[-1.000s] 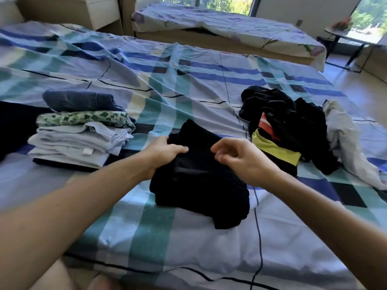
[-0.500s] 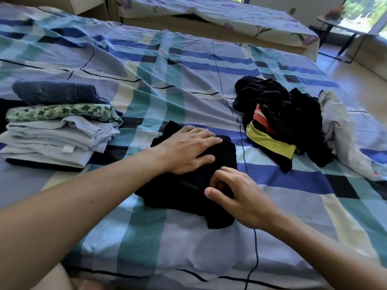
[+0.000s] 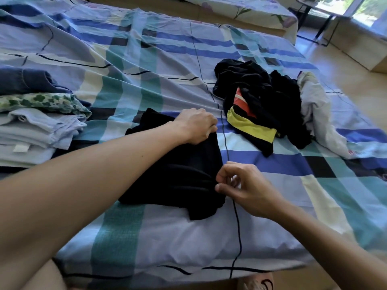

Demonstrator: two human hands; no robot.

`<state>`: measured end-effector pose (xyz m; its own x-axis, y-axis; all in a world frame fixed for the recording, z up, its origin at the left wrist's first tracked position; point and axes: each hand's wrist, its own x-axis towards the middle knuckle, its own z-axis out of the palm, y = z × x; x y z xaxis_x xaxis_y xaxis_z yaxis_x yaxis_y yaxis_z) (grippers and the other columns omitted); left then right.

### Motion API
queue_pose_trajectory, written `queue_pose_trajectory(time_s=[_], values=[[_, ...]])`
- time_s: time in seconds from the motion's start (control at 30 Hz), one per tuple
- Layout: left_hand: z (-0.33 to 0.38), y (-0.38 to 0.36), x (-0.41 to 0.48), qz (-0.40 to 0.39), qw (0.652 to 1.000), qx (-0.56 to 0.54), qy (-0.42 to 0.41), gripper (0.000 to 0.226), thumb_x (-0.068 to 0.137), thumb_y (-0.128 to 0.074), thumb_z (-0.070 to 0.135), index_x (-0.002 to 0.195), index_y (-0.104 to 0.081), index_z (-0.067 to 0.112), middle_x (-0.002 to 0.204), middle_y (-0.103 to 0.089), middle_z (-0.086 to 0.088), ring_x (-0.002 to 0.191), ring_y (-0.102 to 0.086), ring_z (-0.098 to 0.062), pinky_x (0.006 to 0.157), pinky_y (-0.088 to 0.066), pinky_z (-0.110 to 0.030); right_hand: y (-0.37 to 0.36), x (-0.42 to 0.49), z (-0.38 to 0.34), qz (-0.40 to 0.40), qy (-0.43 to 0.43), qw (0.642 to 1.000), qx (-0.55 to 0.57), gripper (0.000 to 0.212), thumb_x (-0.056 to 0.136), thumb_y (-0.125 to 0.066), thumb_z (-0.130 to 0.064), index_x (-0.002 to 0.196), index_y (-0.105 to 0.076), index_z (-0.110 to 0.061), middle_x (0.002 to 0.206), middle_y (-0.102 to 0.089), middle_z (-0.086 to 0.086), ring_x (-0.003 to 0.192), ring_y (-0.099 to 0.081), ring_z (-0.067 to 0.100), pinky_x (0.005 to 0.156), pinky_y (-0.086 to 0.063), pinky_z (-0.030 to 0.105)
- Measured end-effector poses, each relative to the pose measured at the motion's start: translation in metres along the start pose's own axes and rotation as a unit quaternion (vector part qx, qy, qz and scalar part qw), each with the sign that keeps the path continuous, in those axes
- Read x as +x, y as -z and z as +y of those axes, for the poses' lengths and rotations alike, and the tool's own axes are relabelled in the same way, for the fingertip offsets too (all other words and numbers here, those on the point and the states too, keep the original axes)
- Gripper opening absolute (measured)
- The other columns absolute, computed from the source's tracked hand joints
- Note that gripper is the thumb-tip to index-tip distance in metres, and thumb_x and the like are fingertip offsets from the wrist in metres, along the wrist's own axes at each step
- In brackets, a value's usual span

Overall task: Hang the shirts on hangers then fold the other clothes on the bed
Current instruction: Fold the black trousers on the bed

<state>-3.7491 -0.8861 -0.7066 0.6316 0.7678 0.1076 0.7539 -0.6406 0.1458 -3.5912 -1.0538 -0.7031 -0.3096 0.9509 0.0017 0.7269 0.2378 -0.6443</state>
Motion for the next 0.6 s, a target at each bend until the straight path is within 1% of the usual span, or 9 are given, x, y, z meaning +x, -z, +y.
queue_pose_trajectory(time_s=[0.13,0.27,0.3,0.37,0.43,0.47,0.53,0.57,0.6], values=[[-0.009,-0.003,0.002,0.001,1.000,0.019,0.024,0.031,0.104,-0.037,0.039,0.097,-0.059,0.019,0.109,-0.065,-0.014,0.101,-0.062,-0.039,0.073,-0.040,-0.039,0.015,-0.008,-0.008,-0.055,0.022,0.998,0.025,0.020,0.082,-0.081,-0.015,0.070,-0.066,-0.020,0.076,-0.064,-0.011,0.072,-0.059,0.014,0.068,-0.049,0.024],[-0.004,-0.002,-0.003,-0.017,0.998,0.057,0.025,0.030,0.105,-0.038,0.037,0.095,-0.059,0.017,0.105,-0.066,-0.013,0.098,-0.062,-0.037,0.072,-0.039,-0.038,0.019,-0.009,-0.008,-0.102,0.049,0.993,-0.016,0.019,0.084,-0.080,-0.017,0.071,-0.065,-0.019,0.074,-0.062,-0.011,0.073,-0.059,0.013,0.067,-0.046,0.019],[0.001,0.001,-0.007,-0.007,0.997,0.075,0.021,0.026,0.104,-0.041,0.035,0.095,-0.058,0.017,0.105,-0.065,-0.012,0.098,-0.062,-0.036,0.073,-0.039,-0.039,0.019,-0.007,-0.008,-0.108,0.048,0.992,-0.034,0.019,0.084,-0.080,-0.020,0.072,-0.065,-0.020,0.074,-0.062,-0.011,0.073,-0.059,0.012,0.067,-0.046,0.020],[0.010,0.008,-0.019,0.073,0.990,0.117,-0.035,0.013,0.100,-0.051,0.026,0.103,-0.058,0.016,0.110,-0.061,-0.011,0.104,-0.058,-0.033,0.082,-0.041,-0.042,0.020,-0.004,-0.008,-0.108,0.043,0.991,-0.061,0.018,0.087,-0.076,-0.028,0.074,-0.065,-0.023,0.073,-0.064,-0.011,0.072,-0.061,0.009,0.067,-0.048,0.024],[0.015,0.019,-0.041,0.156,0.971,0.127,-0.128,0.015,0.094,-0.055,0.018,0.108,-0.059,0.015,0.112,-0.056,-0.010,0.103,-0.053,-0.029,0.088,-0.043,-0.041,0.022,0.003,-0.011,-0.038,0.047,0.996,-0.062,0.014,0.089,-0.068,-0.035,0.079,-0.067,-0.026,0.075,-0.066,-0.011,0.074,-0.062,0.008,0.067,-0.047,0.026],[0.016,0.024,-0.056,0.165,0.966,0.111,-0.168,0.015,0.095,-0.053,0.020,0.108,-0.059,0.016,0.110,-0.054,-0.008,0.101,-0.051,-0.027,0.087,-0.044,-0.041,0.021,0.007,-0.013,0.023,0.051,0.997,-0.048,0.012,0.091,-0.063,-0.034,0.082,-0.067,-0.026,0.078,-0.066,-0.012,0.077,-0.061,0.008,0.068,-0.045,0.026],[0.010,0.028,-0.086,0.115,0.973,0.082,-0.183,0.026,0.098,-0.047,0.038,0.112,-0.057,0.019,0.112,-0.052,-0.004,0.102,-0.051,-0.024,0.090,-0.042,-0.039,0.014,0.018,-0.020,0.130,0.060,0.990,-0.015,0.013,0.094,-0.057,-0.031,0.097,-0.068,-0.023,0.092,-0.063,-0.013,0.088,-0.059,0.005,0.076,-0.043,0.025],[0.003,0.027,-0.100,0.075,0.982,0.081,-0.156,0.040,0.097,-0.043,0.051,0.120,-0.056,0.021,0.119,-0.052,-0.003,0.110,-0.051,-0.023,0.095,-0.041,-0.039,0.008,0.025,-0.021,0.145,0.063,0.987,-0.008,0.021,0.095,-0.055,-0.033,0.110,-0.067,-0.025,0.105,-0.061,-0.011,0.101,-0.058,0.006,0.085,-0.045,0.027],[-0.004,0.023,-0.112,0.037,0.988,0.087,-0.121,0.059,0.094,-0.037,0.065,0.131,-0.053,0.022,0.130,-0.051,-0.003,0.122,-0.049,-0.023,0.103,-0.038,-0.040,-0.002,0.031,-0.021,0.128,0.062,0.990,-0.016,0.035,0.095,-0.053,-0.040,0.126,-0.062,-0.028,0.124,-0.057,-0.008,0.120,-0.052,0.010,0.099,-0.044,0.031]])
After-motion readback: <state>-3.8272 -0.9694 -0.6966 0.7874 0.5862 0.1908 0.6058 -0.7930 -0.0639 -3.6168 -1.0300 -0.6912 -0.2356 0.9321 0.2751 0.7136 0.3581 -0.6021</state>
